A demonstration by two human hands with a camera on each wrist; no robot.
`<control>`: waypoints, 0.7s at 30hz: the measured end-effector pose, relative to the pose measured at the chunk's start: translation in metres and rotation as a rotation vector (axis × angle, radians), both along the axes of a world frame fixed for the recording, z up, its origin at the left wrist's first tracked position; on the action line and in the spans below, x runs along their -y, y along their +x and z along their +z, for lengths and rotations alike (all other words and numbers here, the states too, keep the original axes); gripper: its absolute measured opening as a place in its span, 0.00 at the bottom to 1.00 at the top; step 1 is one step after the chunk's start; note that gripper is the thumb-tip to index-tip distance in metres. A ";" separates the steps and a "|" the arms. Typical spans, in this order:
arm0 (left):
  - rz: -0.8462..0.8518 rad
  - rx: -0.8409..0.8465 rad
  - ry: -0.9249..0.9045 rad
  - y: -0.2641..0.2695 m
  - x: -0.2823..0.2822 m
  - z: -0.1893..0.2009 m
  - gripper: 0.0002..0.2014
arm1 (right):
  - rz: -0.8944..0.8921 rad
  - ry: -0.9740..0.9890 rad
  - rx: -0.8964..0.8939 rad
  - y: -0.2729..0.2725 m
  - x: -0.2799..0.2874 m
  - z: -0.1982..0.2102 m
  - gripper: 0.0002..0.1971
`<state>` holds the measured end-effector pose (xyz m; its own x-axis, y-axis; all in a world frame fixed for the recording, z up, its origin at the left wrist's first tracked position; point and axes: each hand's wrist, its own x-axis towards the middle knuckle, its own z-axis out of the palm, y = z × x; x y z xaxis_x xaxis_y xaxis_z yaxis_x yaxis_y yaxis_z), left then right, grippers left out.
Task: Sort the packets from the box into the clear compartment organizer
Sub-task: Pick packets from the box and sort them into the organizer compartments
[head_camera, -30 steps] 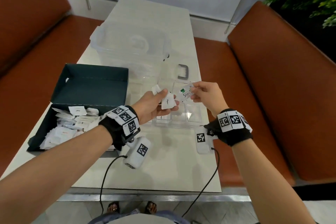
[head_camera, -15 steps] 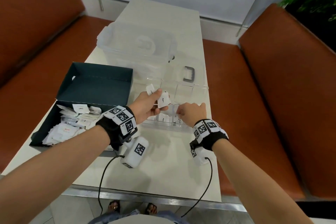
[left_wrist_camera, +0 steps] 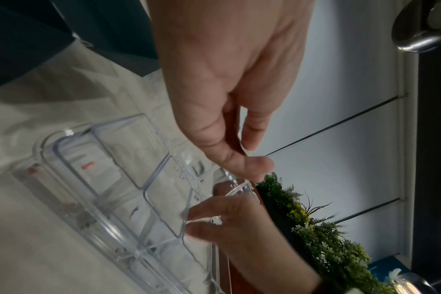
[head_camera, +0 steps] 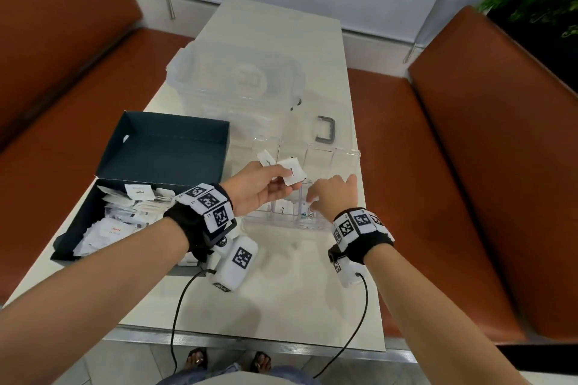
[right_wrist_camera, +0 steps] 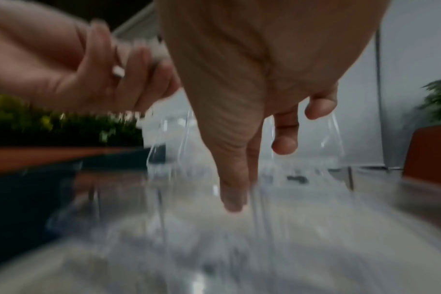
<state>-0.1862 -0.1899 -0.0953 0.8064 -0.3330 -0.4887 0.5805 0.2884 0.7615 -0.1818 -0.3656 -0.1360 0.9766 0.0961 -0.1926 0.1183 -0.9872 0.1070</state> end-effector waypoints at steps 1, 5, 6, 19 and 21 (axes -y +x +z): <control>-0.016 0.020 0.009 0.000 -0.001 0.000 0.08 | -0.028 0.086 0.060 0.000 0.002 0.006 0.08; -0.066 0.093 0.060 0.002 -0.004 -0.002 0.08 | -0.222 0.860 0.239 -0.002 0.001 0.043 0.09; -0.080 0.109 0.071 0.002 -0.005 -0.003 0.09 | -0.231 0.986 0.253 -0.003 -0.003 0.051 0.09; -0.369 0.236 0.216 -0.002 -0.032 0.001 0.24 | -0.319 1.389 0.005 -0.005 -0.012 0.066 0.04; -0.389 0.227 0.254 -0.003 -0.037 0.001 0.32 | -0.297 1.396 -0.011 -0.005 -0.013 0.068 0.04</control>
<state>-0.1895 -0.1526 -0.0941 0.7419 -0.5227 -0.4200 0.4197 -0.1266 0.8988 -0.1866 -0.3525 -0.0676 0.9928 0.0057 -0.1199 -0.1140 -0.2683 -0.9566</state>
